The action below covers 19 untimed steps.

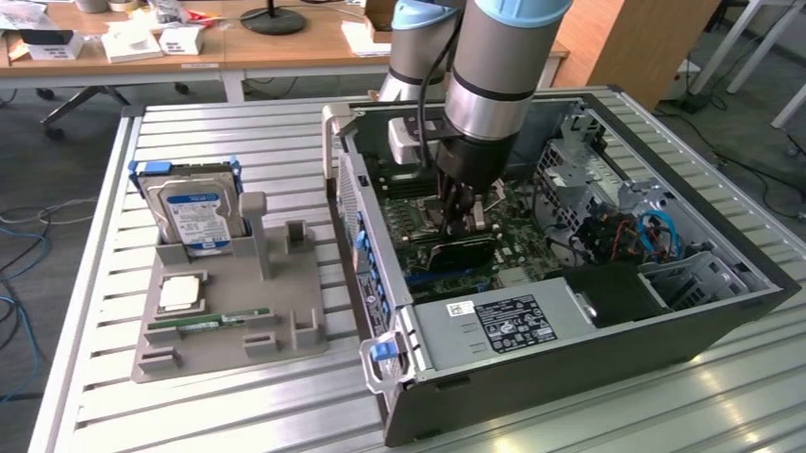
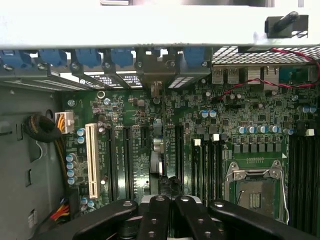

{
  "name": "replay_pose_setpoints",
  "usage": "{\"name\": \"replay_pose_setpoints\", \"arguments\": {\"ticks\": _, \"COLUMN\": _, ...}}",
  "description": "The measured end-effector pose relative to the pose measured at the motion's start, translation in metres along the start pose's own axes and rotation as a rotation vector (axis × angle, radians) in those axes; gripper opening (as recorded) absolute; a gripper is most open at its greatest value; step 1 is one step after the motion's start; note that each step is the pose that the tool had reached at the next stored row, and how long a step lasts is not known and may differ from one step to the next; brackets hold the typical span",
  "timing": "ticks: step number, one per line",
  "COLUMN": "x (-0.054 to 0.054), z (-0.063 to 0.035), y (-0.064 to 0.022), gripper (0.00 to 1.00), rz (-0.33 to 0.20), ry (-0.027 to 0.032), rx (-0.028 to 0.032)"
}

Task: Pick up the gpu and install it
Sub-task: 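Press down on the gpu until it lock into place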

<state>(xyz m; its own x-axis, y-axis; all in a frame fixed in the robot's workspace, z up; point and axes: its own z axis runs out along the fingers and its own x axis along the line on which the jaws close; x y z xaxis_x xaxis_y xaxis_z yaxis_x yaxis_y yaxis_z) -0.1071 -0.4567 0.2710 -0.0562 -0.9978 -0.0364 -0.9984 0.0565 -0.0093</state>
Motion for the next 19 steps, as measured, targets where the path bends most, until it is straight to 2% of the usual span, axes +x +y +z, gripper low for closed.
{"name": "replay_pose_setpoints", "arguments": {"ticks": 19, "x": -0.0031, "z": 0.0028, "y": 0.0002, "gripper": 0.11, "rz": 0.0, "ry": 0.0, "rx": 0.0}}
